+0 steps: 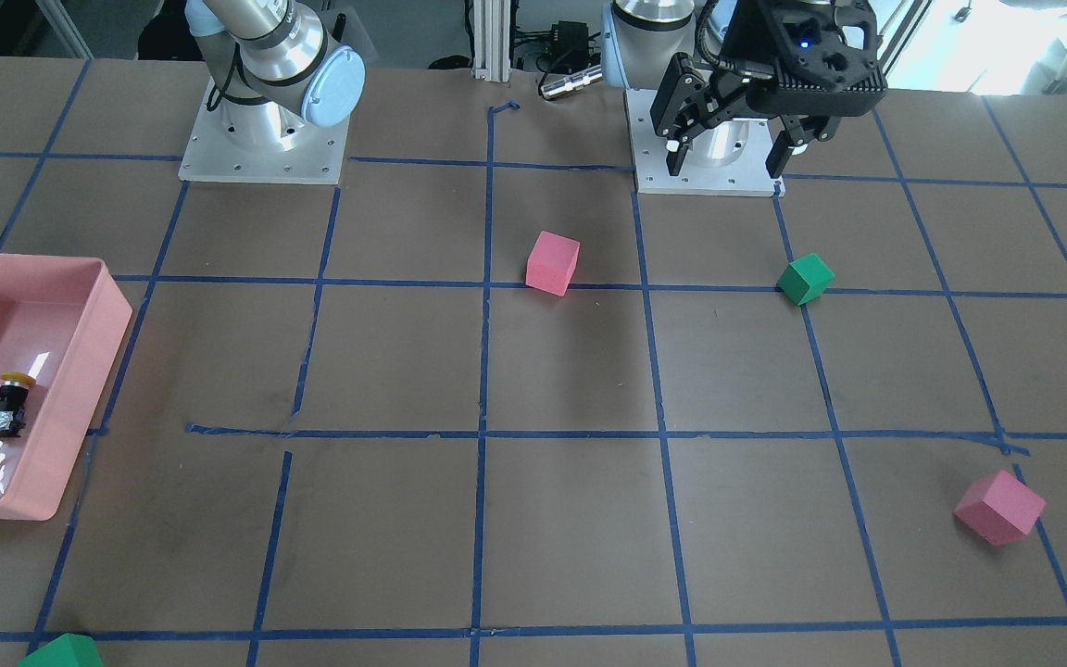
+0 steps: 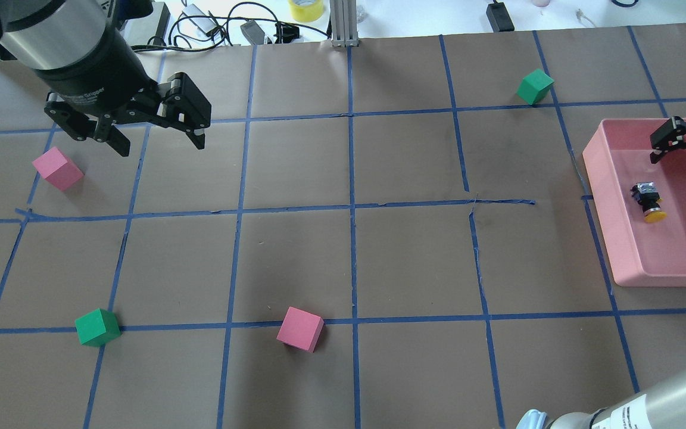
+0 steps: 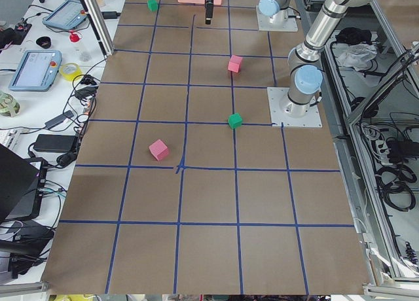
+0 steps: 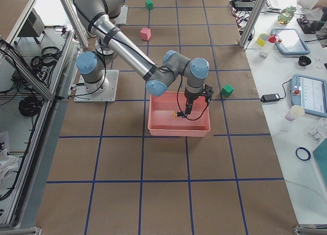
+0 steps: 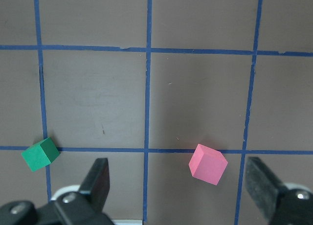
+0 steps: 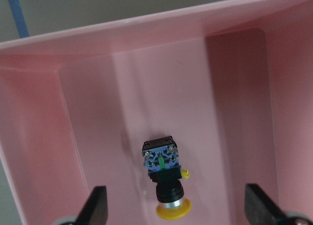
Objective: Align button upright
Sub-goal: 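Lower the right gripper into the bin around the button switch body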
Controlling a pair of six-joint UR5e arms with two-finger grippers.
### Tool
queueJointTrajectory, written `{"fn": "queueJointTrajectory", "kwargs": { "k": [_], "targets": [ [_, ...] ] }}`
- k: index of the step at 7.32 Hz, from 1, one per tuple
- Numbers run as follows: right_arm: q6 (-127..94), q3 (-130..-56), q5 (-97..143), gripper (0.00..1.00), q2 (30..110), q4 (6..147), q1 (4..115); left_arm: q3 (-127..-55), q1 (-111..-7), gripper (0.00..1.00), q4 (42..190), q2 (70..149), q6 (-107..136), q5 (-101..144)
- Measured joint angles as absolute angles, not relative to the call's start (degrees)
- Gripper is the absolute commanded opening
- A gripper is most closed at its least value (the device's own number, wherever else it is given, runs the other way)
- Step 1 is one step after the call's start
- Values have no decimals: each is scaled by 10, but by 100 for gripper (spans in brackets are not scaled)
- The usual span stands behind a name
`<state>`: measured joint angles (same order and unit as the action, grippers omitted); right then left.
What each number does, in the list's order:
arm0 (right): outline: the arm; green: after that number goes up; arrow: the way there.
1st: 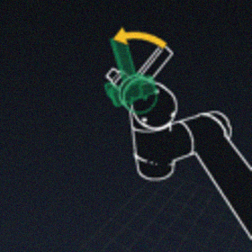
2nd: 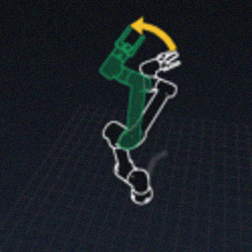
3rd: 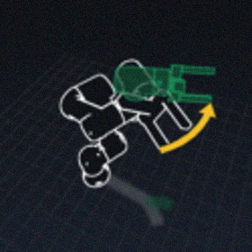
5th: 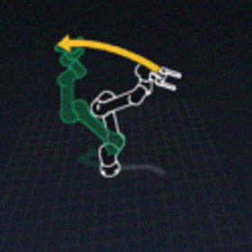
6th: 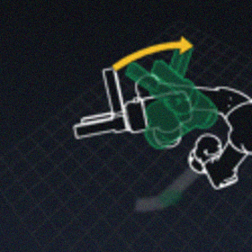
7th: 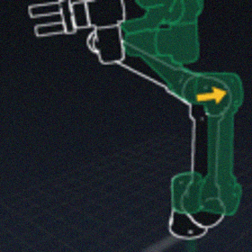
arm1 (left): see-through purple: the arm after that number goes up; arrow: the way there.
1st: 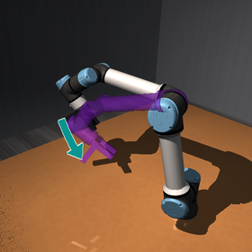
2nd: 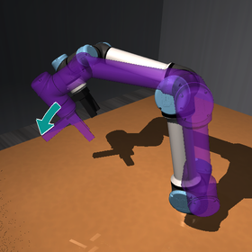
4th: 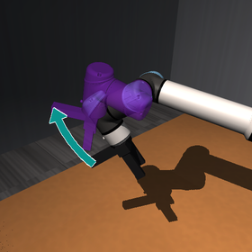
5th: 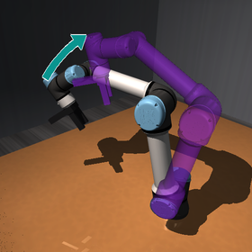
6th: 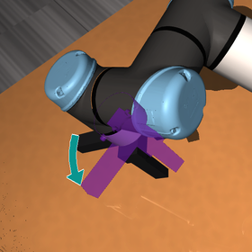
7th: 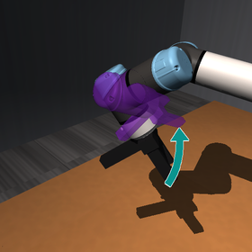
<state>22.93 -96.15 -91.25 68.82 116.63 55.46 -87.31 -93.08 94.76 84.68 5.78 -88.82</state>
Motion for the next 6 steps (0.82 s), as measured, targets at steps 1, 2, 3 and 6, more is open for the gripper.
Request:
{"fn": "queueJointTrajectory", "kwargs": {
  "k": [1, 2, 3, 6],
  "targets": [
    [235, -962, -908, 100, 680, 1174, 555, -872, -930, 100, 947, 847, 57, -888],
    [239, -962, -901, 100, 674, 1179, 555, -872, -929, 100, 945, 848, 57, -888],
    [246, -962, -898, 100, 668, 1185, 555, -872, -928, 100, 944, 848, 56, -888],
    [272, -963, -896, 100, 663, 1190, 555, -871, -928, 100, 944, 846, 56, -890]
  ]
}}
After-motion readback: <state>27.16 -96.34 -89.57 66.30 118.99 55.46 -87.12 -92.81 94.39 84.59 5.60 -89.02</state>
